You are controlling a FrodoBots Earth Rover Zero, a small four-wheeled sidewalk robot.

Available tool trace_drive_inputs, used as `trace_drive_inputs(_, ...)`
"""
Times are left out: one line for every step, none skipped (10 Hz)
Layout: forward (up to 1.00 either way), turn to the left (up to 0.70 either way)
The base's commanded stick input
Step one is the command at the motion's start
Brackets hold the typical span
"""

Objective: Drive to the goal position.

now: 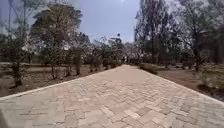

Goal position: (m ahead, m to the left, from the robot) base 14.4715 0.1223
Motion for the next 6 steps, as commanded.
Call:
trace_drive_inputs(0.0,0.0)
trace_drive_inputs(0.0,0.0)
trace_drive_inputs(0.85,0.0)
trace_drive_inputs(0.85,0.0)
trace_drive_inputs(0.85,0.0)
trace_drive_inputs(0.85,0.0)
